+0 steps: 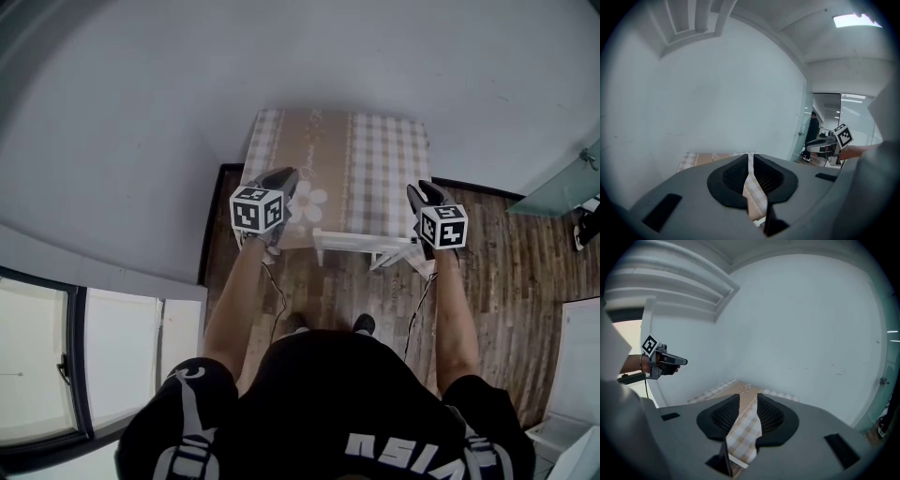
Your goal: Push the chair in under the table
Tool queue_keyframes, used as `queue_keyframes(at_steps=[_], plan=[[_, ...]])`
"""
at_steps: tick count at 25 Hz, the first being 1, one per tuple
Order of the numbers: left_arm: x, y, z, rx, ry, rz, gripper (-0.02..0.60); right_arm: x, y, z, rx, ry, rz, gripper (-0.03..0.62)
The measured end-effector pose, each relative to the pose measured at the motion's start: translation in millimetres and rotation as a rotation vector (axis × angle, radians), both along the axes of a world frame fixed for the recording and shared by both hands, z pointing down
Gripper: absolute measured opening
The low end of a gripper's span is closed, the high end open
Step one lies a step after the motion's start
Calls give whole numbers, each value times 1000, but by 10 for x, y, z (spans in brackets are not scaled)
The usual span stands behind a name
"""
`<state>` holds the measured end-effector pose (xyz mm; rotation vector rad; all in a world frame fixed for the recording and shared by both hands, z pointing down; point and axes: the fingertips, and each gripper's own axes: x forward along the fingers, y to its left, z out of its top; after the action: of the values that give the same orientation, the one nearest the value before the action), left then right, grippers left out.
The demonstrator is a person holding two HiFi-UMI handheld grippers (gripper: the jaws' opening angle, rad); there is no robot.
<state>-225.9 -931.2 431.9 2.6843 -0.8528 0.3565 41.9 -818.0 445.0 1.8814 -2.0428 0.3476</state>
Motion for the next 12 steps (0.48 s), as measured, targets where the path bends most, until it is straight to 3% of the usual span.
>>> queue_keyframes(at_steps=[12], plan=[[-36, 58, -22, 28, 30, -81, 26, 35, 115, -63, 61, 5, 42, 20]])
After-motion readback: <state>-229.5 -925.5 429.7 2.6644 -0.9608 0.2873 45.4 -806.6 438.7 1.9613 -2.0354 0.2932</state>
